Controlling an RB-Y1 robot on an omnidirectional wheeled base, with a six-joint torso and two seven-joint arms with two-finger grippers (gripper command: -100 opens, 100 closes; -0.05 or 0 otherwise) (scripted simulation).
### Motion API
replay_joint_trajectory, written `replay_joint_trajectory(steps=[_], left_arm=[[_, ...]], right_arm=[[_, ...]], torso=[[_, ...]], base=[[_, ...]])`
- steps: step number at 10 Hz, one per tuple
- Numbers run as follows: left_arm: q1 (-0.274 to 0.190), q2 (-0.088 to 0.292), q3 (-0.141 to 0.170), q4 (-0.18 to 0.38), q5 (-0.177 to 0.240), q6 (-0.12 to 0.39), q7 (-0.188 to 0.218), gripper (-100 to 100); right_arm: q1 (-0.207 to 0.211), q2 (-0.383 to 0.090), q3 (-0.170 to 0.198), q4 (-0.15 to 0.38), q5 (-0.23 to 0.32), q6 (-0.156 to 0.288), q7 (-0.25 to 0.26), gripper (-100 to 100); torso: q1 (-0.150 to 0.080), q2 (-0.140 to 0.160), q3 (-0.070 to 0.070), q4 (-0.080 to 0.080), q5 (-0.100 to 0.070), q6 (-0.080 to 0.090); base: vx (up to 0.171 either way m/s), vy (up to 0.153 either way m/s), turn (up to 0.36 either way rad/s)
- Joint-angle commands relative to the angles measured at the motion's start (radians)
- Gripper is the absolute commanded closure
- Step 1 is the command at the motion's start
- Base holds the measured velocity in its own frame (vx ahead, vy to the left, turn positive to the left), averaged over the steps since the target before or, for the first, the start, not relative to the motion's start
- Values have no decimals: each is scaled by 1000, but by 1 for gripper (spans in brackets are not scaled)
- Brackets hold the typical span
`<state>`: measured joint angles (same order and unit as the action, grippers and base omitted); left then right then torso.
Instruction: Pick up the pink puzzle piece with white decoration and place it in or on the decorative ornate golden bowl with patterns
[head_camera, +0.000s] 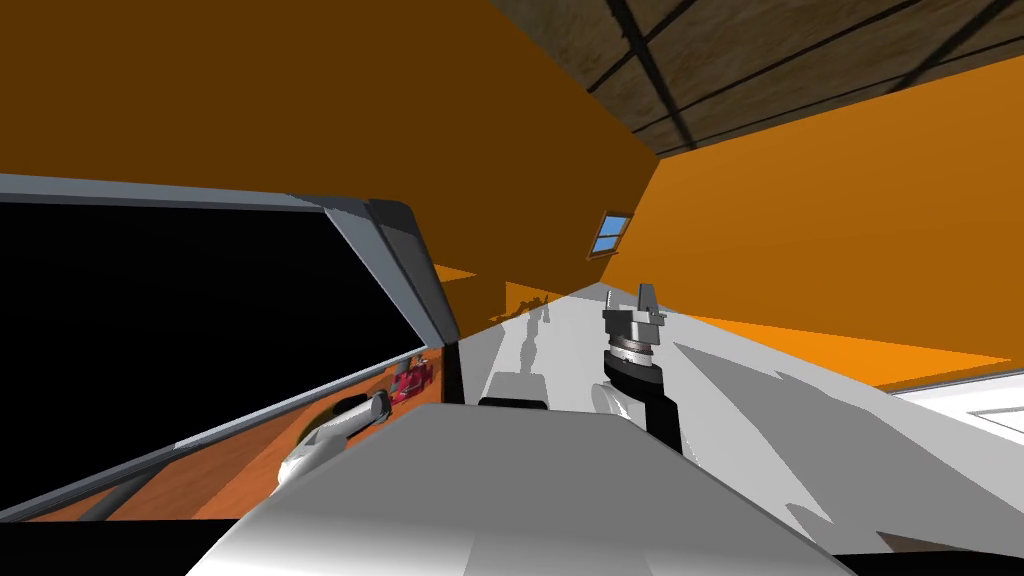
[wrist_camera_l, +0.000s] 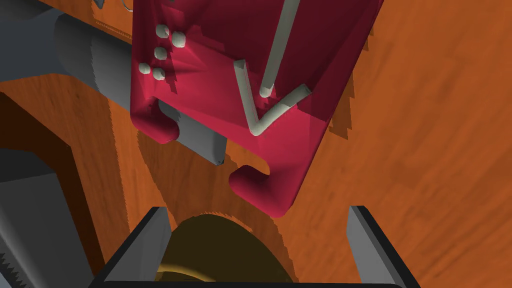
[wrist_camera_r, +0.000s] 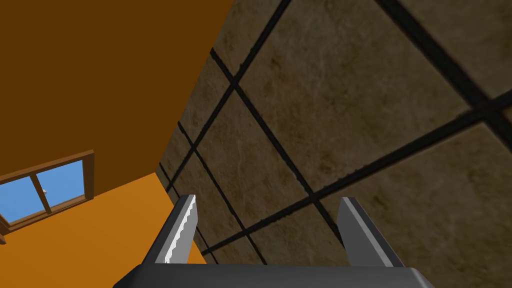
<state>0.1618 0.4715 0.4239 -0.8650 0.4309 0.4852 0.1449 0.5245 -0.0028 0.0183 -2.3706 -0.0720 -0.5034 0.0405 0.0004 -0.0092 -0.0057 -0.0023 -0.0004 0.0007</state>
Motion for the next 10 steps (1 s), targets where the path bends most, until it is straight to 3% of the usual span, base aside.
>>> replay_joint_trajectory(steps=[1, 4, 5, 6, 7, 10], left_arm=[[-18, 11, 10, 50, 8, 8, -8, -100], [-40, 32, 42, 117, 5, 51, -6, -100], [-42, 31, 33, 116, 11, 33, -12, -100], [-43, 32, 34, 119, 11, 37, -12, 0], [-49, 16, 27, 141, 0, 5, -9, -100], [-57, -5, 19, 168, -15, -33, -6, -100]], right_arm=[[0, 0, 0, 0, 0, 0, 0, 0], [0, 0, 0, 0, 0, 0, 0, 0], [0, 0, 0, 0, 0, 0, 0, 0], [0, 0, 0, 0, 0, 0, 0, 0], [0, 0, 0, 0, 0, 0, 0, 0], [0, 0, 0, 0, 0, 0, 0, 0]], torso=[[0, 0, 0, 0, 0, 0], [2, 1, 1, 0, 0, 0], [0, 1, 1, 0, 0, 0], [1, 4, 2, 1, 0, 0], [2, 7, 4, 2, 0, 0], [7, 7, 4, 2, 2, 0]], base=[[84, -4, 52], [114, -17, 82], [55, -22, 22], [10, -3, -3], [22, 44, 43], [28, 61, 23]])
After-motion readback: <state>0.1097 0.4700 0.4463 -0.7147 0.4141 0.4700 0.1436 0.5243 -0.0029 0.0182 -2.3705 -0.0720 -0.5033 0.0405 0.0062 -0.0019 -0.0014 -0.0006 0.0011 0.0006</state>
